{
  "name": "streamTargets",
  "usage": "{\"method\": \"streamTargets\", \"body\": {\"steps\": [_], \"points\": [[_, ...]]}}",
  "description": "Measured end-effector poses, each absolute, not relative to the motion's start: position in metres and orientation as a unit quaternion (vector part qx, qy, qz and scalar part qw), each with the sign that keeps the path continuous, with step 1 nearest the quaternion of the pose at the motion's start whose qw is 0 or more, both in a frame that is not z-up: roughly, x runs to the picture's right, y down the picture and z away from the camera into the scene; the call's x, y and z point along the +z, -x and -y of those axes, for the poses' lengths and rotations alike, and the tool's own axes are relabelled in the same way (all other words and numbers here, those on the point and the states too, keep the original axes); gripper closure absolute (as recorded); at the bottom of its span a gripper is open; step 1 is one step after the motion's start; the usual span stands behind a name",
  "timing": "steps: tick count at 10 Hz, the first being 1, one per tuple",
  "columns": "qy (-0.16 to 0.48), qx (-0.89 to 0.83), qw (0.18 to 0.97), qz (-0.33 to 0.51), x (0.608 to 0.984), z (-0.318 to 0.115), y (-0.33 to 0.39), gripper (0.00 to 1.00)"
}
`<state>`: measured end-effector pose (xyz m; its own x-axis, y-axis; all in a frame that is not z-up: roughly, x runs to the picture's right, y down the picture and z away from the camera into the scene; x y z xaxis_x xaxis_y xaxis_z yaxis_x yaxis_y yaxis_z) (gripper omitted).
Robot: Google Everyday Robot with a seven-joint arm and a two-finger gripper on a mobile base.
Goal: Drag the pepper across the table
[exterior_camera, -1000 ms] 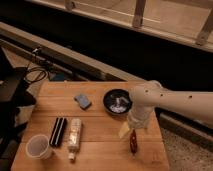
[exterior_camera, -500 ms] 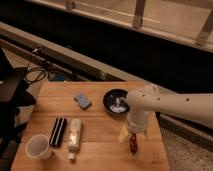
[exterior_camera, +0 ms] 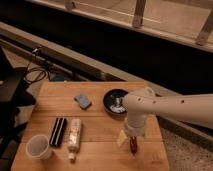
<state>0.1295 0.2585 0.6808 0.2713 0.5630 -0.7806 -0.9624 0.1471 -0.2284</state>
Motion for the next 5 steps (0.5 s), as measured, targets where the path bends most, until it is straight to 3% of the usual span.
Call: {"method": "streamTargets", "body": {"steps": [5], "points": [[0.341,0.56,0.698,-0.289,0.74,-0.27,-0.132,0.2]]}}
